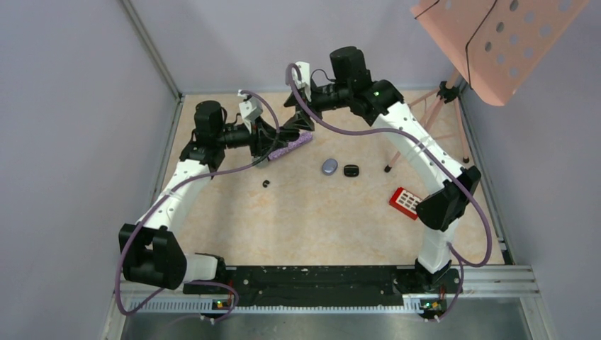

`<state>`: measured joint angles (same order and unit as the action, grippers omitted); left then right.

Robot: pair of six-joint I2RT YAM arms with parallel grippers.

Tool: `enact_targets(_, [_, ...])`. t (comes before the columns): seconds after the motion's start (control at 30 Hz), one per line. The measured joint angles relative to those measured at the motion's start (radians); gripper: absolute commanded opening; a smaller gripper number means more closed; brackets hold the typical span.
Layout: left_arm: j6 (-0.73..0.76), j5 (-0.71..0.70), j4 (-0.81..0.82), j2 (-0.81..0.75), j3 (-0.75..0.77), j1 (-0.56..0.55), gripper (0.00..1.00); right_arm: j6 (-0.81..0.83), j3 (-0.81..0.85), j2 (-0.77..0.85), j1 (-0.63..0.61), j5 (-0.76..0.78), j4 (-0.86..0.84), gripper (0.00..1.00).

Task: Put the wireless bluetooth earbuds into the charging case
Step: Open the charging case.

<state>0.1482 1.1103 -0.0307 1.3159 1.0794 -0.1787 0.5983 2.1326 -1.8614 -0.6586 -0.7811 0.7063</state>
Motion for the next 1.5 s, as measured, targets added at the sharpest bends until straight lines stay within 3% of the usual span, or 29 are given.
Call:
enact_targets(0.4, [-0.023,0.002,0.008,0.000,0.000,0.000,0.00,0.008,-0.045,0.000,0.000,-0.026,0.021,0.58])
enact_targets(0.9, [-0.014,0.012,-0.002,0.000,0.000,0.001,0.00,0.014,-0.044,-0.005,0.001,0.056,0.014,0.55])
enact_targets(1.13, [-0.014,0.002,-0.021,0.000,0.000,0.002,0.00,-0.051,-0.042,-0.042,0.006,0.089,-0.011,0.55])
enact_targets(1.5, [-0.014,-0.003,-0.009,0.000,0.000,0.002,0.00,-0.171,-0.035,-0.049,0.058,-0.021,-0.034,0.60])
